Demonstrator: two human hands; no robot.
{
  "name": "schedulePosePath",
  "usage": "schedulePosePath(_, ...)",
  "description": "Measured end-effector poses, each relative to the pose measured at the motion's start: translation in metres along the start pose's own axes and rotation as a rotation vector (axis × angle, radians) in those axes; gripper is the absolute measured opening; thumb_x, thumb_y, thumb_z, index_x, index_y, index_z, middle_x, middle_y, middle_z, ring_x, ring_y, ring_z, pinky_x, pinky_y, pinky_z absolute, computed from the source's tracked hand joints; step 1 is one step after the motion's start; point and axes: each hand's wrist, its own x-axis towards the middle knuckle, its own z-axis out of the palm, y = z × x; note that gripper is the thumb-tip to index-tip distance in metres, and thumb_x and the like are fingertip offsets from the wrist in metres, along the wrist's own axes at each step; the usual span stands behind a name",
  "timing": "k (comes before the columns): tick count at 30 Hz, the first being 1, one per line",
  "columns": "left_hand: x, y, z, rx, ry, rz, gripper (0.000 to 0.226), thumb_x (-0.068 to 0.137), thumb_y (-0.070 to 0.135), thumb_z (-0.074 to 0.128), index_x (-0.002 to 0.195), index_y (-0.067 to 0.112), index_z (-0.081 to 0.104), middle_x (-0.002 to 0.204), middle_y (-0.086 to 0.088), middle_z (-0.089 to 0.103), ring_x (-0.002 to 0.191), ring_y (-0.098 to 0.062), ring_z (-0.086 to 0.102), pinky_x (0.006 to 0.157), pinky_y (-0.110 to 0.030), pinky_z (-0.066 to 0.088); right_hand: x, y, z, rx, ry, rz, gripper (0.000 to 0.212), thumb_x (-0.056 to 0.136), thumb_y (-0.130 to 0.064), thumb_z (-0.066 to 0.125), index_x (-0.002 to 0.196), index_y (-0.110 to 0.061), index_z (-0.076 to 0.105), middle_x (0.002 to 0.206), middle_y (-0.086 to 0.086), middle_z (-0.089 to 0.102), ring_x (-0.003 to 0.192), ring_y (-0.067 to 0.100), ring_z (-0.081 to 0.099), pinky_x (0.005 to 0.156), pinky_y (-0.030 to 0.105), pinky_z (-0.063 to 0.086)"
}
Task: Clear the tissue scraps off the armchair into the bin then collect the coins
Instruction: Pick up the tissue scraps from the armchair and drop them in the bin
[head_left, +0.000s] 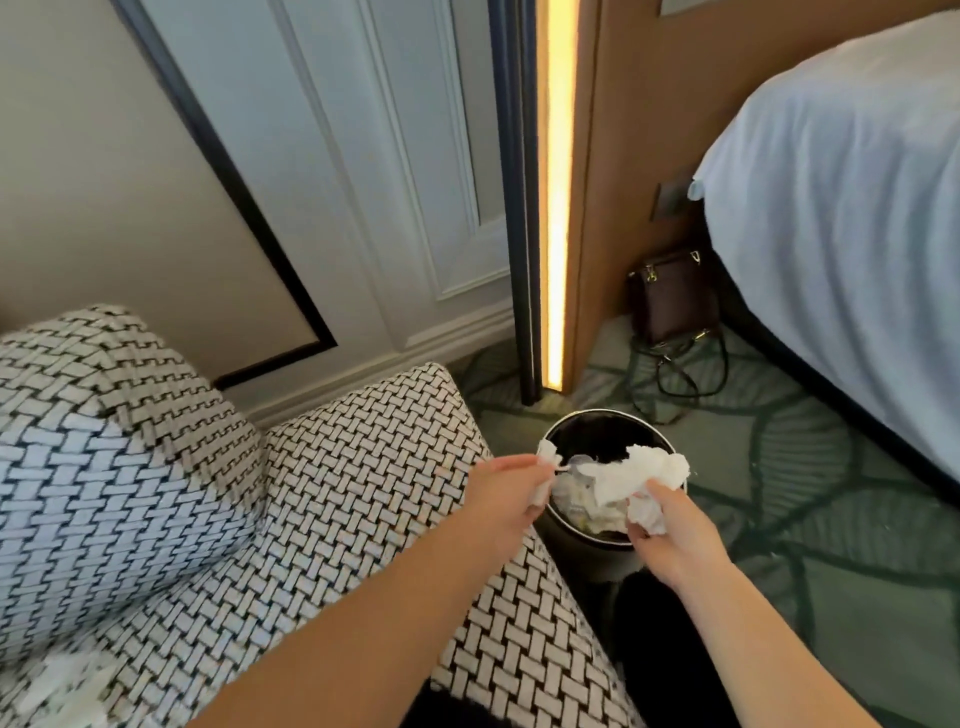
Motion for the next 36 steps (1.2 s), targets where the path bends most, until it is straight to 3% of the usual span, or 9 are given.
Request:
schedulePosePath(3, 0.018, 0.002, 0.018, -0.007, 0.023, -0.047, 0.017, 0.082, 0.004, 0.068, 0.097, 0.011, 0.066, 0.108, -0.011, 0.061, 0.094, -0.018, 0.059, 0.079, -0.027, 0.054, 0.022, -0.005, 0.008, -0.007, 0.041, -0.031, 0.018, 0.097, -0.008, 0.045, 0.108, -0.018, 0.056, 0.12, 0.008, 0.055, 0.087, 0.016, 0.054, 0.075, 0.028, 0.043)
schedulePosePath(5, 0.03, 0.003, 0.026, -0.03, 0.051, -0.065, 0.016, 0.082, 0.005, 0.068, 0.096, 0.012, 0.066, 0.106, -0.009, 0.06, 0.096, -0.018, 0.057, 0.078, -0.027, 0.054, 0.039, -0.006, 0.012, -0.005, 0.042, -0.041, 0.029, 0.097, -0.008, 0.046, 0.125, -0.009, 0.051, 0.136, 0.016, 0.049, 0.088, 0.02, 0.052, 0.08, 0.03, 0.042)
schedulePosePath(7, 0.041, 0.003, 0.031, -0.04, 0.079, -0.066, 0.018, 0.082, 0.006, 0.068, 0.099, 0.011, 0.066, 0.104, -0.009, 0.061, 0.09, -0.017, 0.057, 0.074, -0.025, 0.052, 0.052, -0.006, 0.017, 0.027, 0.058, -0.011, 0.038, 0.096, -0.01, 0.047, 0.134, -0.005, 0.044, 0.143, 0.018, 0.042, 0.077, 0.017, 0.051, 0.072, 0.03, 0.045)
schedulePosePath(11, 0.056, 0.005, 0.038, -0.057, 0.088, -0.054, 0.02, 0.084, 0.007, 0.066, 0.104, 0.012, 0.065, 0.103, -0.009, 0.062, 0.077, -0.014, 0.056, 0.066, -0.022, 0.048, 0.067, -0.004, 0.027, 0.097, 0.097, 0.117, 0.035, 0.094, -0.014, 0.054, 0.128, -0.012, 0.05, 0.124, 0.011, 0.051, 0.081, 0.018, 0.051, 0.067, 0.026, 0.045)
schedulePosePath(17, 0.065, 0.004, 0.05, -0.041, 0.046, -0.075, 0.013, 0.085, 0.007, 0.063, 0.095, 0.016, 0.066, 0.108, -0.01, 0.062, 0.093, -0.02, 0.06, 0.063, -0.023, 0.049, 0.073, -0.005, 0.036, 0.167, 0.093, 0.176, 0.039, 0.092, -0.016, 0.057, 0.13, -0.012, 0.051, 0.121, 0.01, 0.053, 0.088, 0.02, 0.054, 0.059, 0.026, 0.046)
schedulePosePath(21, 0.066, 0.0, 0.056, -0.03, -0.026, -0.088, 0.026, 0.086, 0.012, 0.062, 0.11, 0.017, 0.064, 0.114, -0.007, 0.065, 0.103, -0.019, 0.061, 0.074, -0.027, 0.05, 0.071, -0.005, 0.037, 0.185, 0.124, 0.216, 0.039, 0.091, -0.02, 0.059, 0.129, -0.014, 0.05, 0.125, 0.012, 0.054, 0.102, 0.024, 0.056, 0.059, 0.029, 0.047)
schedulePosePath(25, 0.062, 0.002, 0.06, 0.026, -0.097, -0.056, 0.031, 0.091, 0.017, 0.056, 0.123, 0.018, 0.055, 0.121, -0.001, 0.059, 0.108, -0.014, 0.055, 0.088, -0.029, 0.041, 0.073, -0.006, 0.033, 0.186, 0.134, 0.208, 0.043, 0.09, -0.021, 0.061, 0.131, -0.015, 0.049, 0.129, 0.011, 0.054, 0.094, 0.023, 0.057, 0.057, 0.029, 0.046)
schedulePosePath(29, 0.06, 0.004, 0.059, 0.048, -0.167, -0.02, 0.042, 0.094, 0.021, 0.053, 0.135, 0.019, 0.045, 0.133, 0.0, 0.051, 0.119, -0.016, 0.048, 0.098, -0.031, 0.037, 0.072, -0.008, 0.032, 0.227, 0.123, 0.188, 0.041, 0.092, -0.02, 0.058, 0.132, -0.015, 0.049, 0.13, 0.01, 0.054, 0.105, 0.024, 0.053, 0.06, 0.028, 0.046)
schedulePosePath(36, 0.057, -0.002, 0.05, 0.079, -0.185, 0.014, 0.044, 0.093, 0.023, 0.053, 0.136, 0.02, 0.043, 0.131, 0.001, 0.052, 0.113, -0.013, 0.048, 0.097, -0.031, 0.035, 0.065, -0.009, 0.033, 0.278, -0.005, 0.155, 0.036, 0.096, -0.023, 0.052, 0.129, -0.01, 0.05, 0.133, 0.009, 0.053, 0.109, 0.022, 0.056, 0.078, 0.03, 0.049)
